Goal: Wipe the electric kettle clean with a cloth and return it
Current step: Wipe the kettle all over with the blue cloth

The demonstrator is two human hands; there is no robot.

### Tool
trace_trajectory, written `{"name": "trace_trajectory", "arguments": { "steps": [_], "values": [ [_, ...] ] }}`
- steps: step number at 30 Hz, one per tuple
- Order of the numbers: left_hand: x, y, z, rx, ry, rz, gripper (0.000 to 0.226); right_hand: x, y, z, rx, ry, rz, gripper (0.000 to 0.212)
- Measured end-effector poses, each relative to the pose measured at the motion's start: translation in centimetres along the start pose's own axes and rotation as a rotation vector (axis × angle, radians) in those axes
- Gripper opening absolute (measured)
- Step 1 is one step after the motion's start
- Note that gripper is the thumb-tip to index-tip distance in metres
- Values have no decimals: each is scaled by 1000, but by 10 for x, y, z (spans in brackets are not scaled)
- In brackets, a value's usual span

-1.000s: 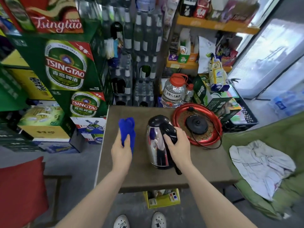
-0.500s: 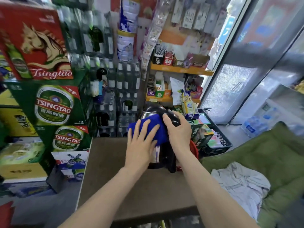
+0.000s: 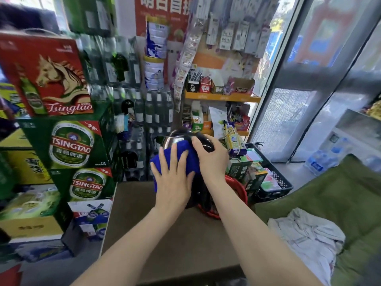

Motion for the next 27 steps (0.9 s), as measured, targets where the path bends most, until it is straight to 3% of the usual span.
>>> {"name": "trace_trajectory", "arguments": {
  "steps": [3,6,11,19,23,27],
  "values": [
    [41,-23,16,-162,-162,-12,61,-3,5,5,42,-17,16,20],
    [45,-26,10,-27,-23,-25,60,8,3,4,49,25,-29,28],
    [-31,23,-5,225,199,68,69,20,1,4,39,26,-49,28],
    [56,-25,12,-19,-60,-17,58,11,4,-11,138,93,-82,30],
    [13,2,-6,170,121,-5,62,24,-1,-15,126,135,-100,33],
    [-43,33,-5,209,226,78,67,26,-5,-26,151,173,-100,38]
  ]
}}
Point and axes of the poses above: each hand's wrist, its own x-axis towards the middle knuckle, its own y-axis out of the palm, z = x × y, the point moved 8 cm from there along x, towards the middle knuckle, and after that the axes turned 3 degrees about -y, right-handed, at the moved point
